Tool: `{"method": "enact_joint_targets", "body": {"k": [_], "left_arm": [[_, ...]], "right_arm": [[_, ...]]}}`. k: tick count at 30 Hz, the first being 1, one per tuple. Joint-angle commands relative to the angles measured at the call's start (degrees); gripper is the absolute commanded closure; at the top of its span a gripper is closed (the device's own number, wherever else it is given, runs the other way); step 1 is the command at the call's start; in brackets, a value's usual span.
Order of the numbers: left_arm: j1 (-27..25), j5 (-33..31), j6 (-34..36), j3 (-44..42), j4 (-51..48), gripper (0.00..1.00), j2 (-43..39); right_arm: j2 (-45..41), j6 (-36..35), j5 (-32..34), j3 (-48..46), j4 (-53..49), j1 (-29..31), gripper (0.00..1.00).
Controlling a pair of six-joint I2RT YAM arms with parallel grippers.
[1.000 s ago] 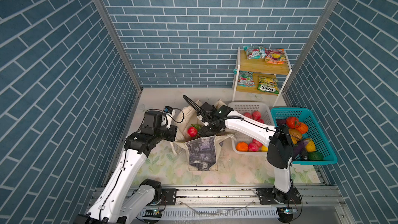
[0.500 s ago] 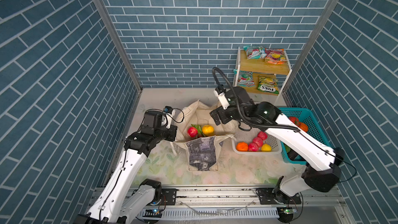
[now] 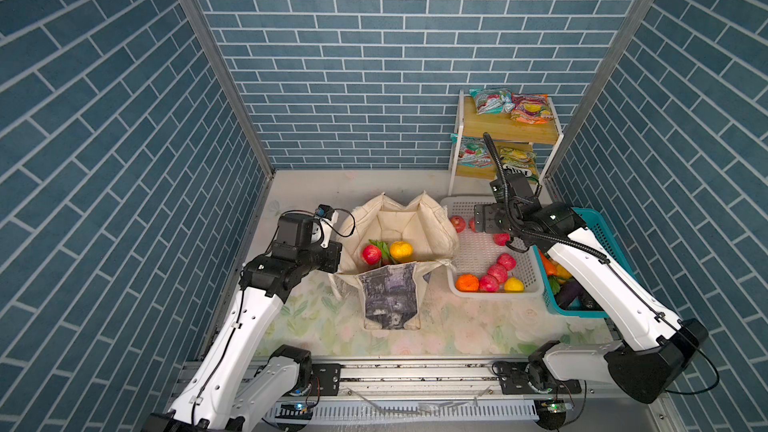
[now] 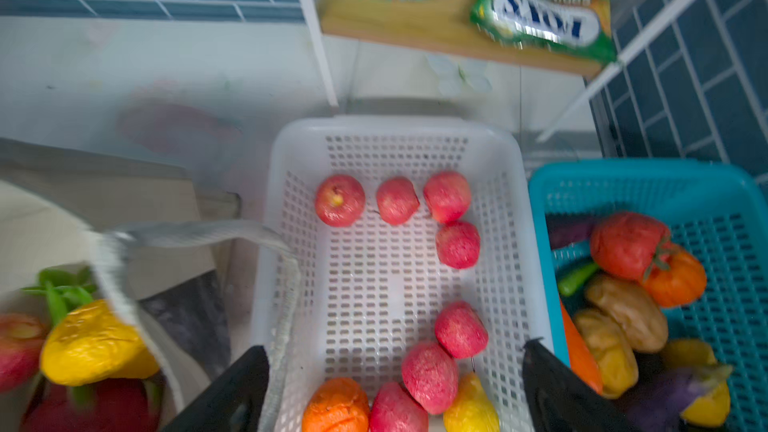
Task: Place the food into the grocery bag and tie it
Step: 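Move the right gripper back over the white basket toward the apples, then lower the right gripper and grasp a red apple in the white basket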
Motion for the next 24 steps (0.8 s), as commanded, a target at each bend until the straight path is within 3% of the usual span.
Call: {"method": "enact_joint_targets", "body": {"k": [1, 7, 24], "left_arm": [[0.27, 0.26, -0.09, -0.60, 1.13, 1.00, -0.18], [0.27, 0.26, -0.09, -0.60, 1.14, 1.00, -0.20], [0.27, 0.57, -0.09, -0.60, 1.24, 1.00, -0.09]], "right_arm": [[-0.89, 10.98, -3.60, -4.36, -4.83, -2.75, 0.08], [-2.28, 18.81, -8.03, -14.08, -0.57, -4.24, 0.12], [-0.69, 31.43, -12.84, -23.54, 0.56, -4.85, 0.13]]}}
